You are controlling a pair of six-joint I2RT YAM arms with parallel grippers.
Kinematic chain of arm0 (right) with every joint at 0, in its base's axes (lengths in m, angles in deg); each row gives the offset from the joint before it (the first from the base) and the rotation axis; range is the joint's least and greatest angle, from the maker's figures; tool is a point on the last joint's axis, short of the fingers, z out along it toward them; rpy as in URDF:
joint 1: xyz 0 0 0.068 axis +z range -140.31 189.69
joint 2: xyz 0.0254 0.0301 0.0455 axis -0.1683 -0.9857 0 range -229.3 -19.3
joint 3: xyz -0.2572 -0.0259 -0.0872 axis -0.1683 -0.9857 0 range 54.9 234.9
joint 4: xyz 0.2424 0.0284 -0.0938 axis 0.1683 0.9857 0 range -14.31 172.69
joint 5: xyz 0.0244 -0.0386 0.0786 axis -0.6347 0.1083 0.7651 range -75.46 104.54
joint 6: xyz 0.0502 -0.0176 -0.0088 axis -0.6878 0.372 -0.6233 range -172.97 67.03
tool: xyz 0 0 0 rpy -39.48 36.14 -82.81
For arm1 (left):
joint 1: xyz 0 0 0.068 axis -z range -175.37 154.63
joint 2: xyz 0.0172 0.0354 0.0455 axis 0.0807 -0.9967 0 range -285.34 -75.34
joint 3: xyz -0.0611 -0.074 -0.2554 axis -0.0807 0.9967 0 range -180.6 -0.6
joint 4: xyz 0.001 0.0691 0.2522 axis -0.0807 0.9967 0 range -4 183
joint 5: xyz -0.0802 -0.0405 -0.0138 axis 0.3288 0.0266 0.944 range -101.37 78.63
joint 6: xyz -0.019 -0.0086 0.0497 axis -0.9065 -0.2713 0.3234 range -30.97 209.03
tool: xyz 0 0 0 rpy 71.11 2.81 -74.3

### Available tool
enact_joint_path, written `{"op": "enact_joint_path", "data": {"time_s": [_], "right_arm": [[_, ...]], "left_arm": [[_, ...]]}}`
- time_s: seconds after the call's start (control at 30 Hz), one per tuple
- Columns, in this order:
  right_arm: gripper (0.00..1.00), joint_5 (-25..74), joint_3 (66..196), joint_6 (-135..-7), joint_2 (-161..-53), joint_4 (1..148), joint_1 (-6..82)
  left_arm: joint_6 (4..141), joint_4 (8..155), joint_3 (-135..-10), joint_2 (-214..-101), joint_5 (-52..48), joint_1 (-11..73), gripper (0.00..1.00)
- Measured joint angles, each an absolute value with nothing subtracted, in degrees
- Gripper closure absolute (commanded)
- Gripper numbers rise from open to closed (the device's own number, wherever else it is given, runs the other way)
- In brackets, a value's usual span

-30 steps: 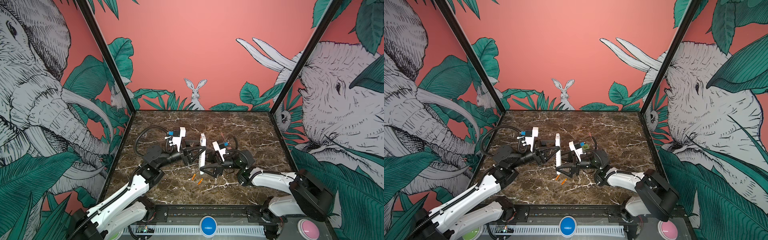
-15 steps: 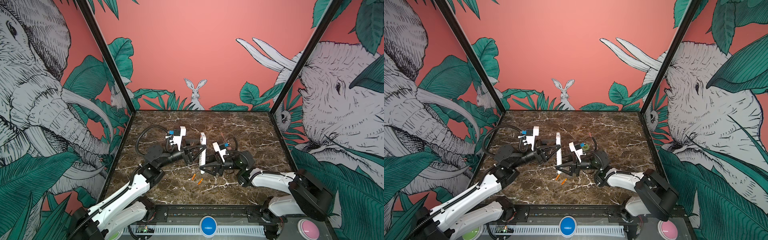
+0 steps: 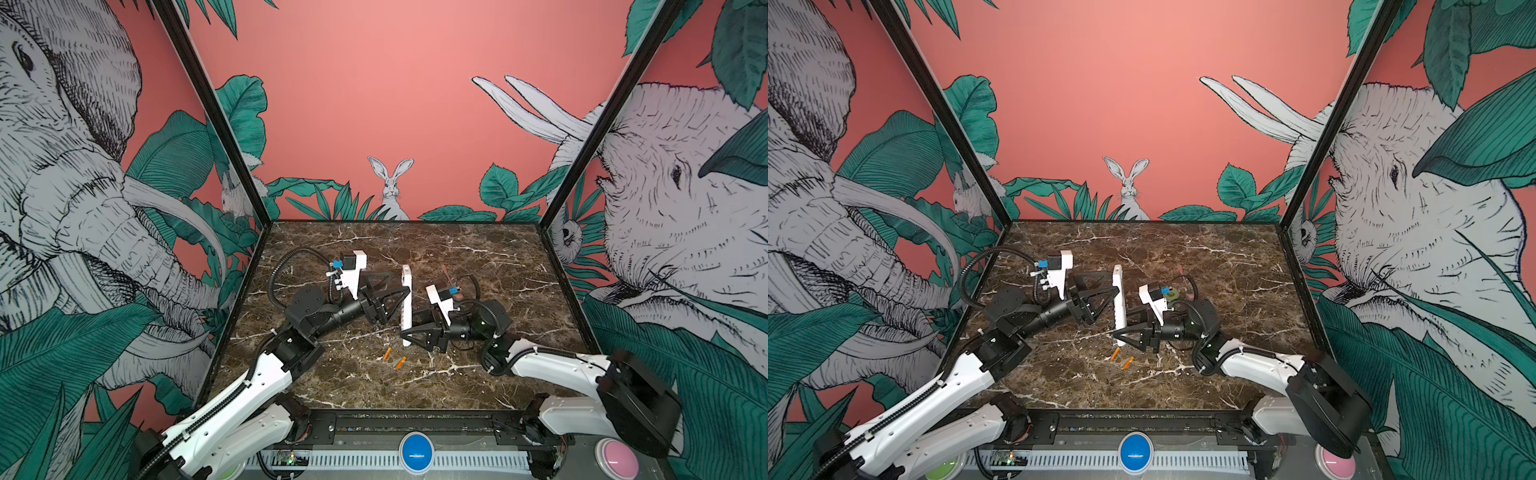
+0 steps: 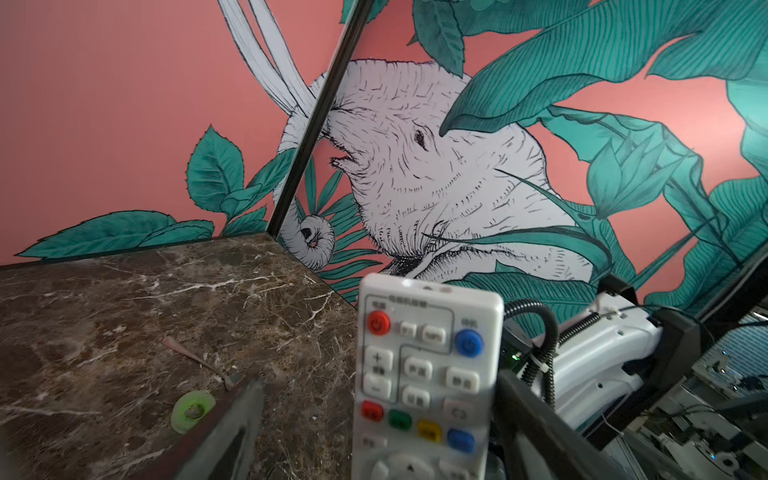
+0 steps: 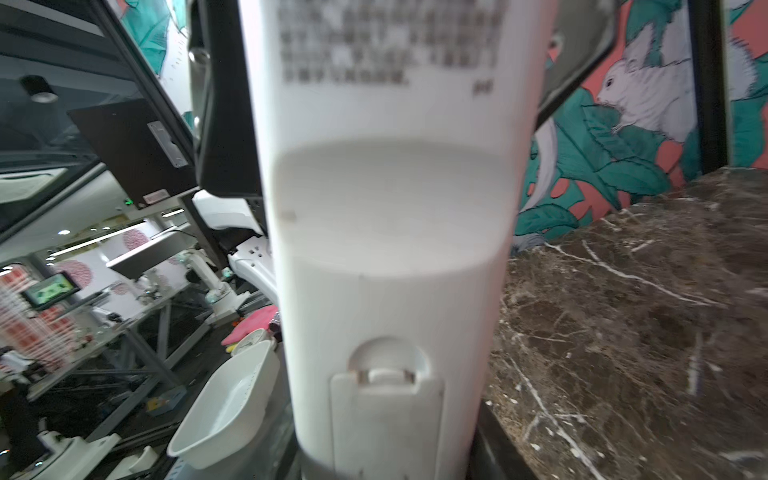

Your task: Load the batteries into the remote control

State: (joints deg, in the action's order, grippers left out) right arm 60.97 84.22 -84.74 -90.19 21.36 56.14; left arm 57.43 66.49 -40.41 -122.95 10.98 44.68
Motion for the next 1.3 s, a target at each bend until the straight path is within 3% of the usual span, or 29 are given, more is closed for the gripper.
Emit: {"op": "enact_joint_path", "data": {"time_s": [0.27,0.47,0.77,1.3], "right_arm": [[0.89,40.3,89.9,-70.1,-83.4,51.3,56.6],[0.91,29.0,93.7,-64.1,-84.2,63.5,60.3],[0.93,21.9,94.3,-62.6,-86.4,65.3,62.3],[0.93,17.7,94.3,-63.7,-89.1,63.6,63.4]], "left_arm": [[60.6,76.6,-41.9,-121.9,3.7,44.7,0.12],[60.3,77.6,-41.9,-124.6,1.2,44.7,0.19],[57.3,74.1,-41.8,-129.8,-1.2,44.7,0.35],[53.0,68.0,-41.7,-137.3,-5.1,48.3,0.52]]}}
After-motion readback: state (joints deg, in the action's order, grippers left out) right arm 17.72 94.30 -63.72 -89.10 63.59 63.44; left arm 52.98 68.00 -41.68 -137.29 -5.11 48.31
